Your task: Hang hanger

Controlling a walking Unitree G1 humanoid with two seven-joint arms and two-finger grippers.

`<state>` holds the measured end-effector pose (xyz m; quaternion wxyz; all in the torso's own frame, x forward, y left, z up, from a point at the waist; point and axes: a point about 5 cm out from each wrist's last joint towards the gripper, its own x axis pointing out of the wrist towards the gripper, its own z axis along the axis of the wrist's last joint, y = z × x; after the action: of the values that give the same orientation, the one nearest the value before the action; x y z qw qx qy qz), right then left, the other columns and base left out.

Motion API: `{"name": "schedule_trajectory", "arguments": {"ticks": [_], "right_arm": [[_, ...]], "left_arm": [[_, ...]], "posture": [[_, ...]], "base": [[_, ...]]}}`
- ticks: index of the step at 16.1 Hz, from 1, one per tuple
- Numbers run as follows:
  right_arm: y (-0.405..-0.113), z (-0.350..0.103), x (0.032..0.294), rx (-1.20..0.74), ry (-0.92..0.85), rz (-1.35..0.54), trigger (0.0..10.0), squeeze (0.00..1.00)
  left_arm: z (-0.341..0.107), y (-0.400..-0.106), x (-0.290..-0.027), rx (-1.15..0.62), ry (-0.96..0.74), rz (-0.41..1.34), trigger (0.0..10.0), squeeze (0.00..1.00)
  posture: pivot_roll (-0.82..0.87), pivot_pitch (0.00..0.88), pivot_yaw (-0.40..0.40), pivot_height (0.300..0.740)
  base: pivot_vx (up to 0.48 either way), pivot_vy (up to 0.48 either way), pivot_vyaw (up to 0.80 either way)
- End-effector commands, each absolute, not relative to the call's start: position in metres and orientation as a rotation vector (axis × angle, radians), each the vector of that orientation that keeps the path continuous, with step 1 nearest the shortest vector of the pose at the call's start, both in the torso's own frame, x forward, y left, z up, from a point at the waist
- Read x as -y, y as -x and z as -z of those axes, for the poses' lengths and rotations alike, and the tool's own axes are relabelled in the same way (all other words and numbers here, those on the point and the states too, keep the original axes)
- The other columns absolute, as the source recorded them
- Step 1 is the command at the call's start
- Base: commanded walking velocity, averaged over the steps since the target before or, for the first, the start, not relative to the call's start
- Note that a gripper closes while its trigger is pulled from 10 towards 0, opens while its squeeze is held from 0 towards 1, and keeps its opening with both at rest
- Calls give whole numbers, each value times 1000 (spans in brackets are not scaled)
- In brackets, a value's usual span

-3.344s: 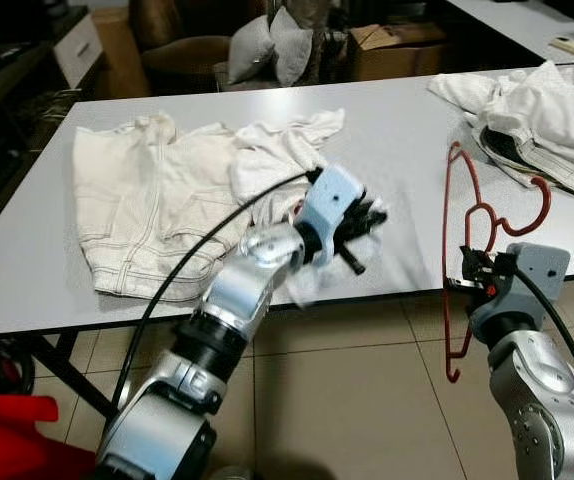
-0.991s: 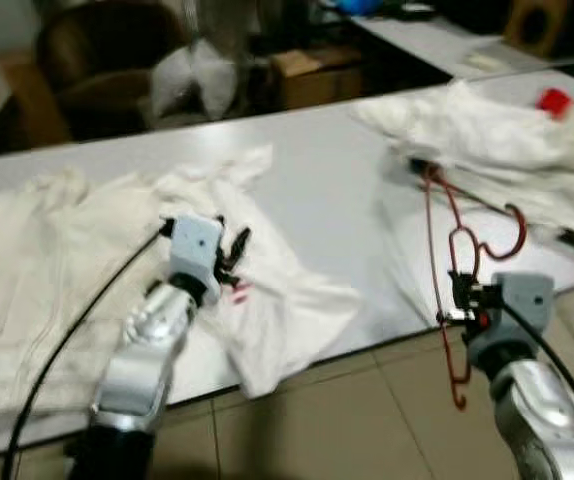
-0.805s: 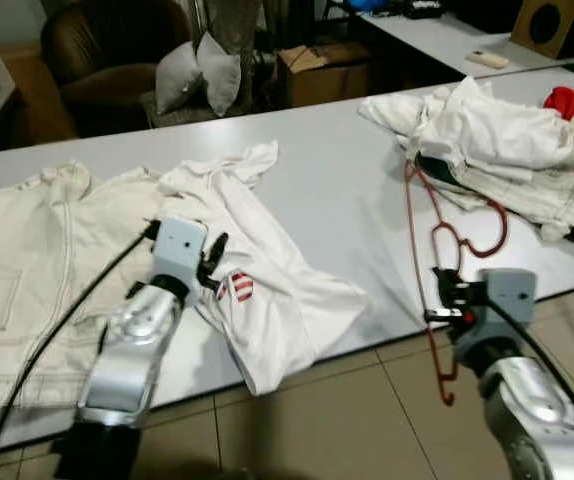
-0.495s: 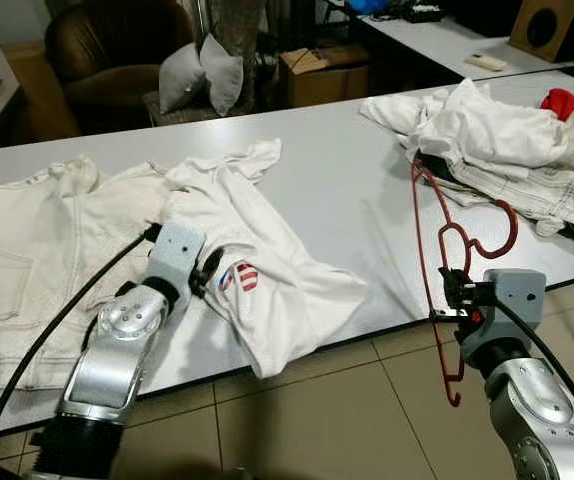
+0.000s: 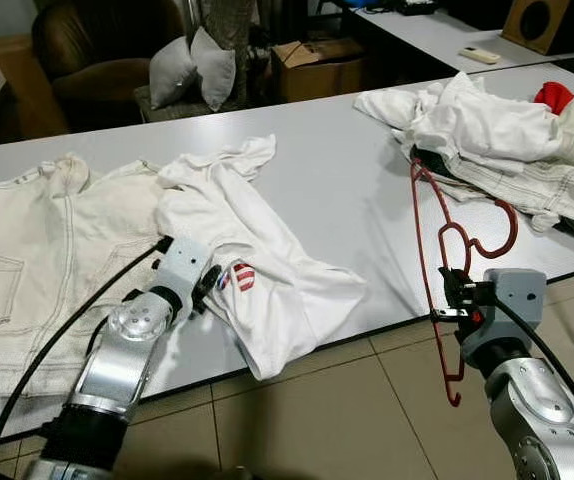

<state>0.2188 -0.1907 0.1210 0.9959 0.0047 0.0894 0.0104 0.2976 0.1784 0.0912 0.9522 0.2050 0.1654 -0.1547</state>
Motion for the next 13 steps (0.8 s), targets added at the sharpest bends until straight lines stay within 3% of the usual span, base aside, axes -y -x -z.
{"name": "schedule_trajectory", "arguments": {"ticks": [1, 13], "right_arm": [[-219, -122, 192, -178, -12, -21, 10000, 0], [-219, -122, 192, -176, -13, -17, 10000, 0]], "left_arm": [[-95, -302, -179, -321, -440, 306, 0, 0], [-99, -317, -192, -290, -507, 234, 0, 0]], "posture": [[-39, 0, 53, 740], [-38, 0, 53, 740]], "base": [[0, 0, 0], [0, 0, 0]]}}
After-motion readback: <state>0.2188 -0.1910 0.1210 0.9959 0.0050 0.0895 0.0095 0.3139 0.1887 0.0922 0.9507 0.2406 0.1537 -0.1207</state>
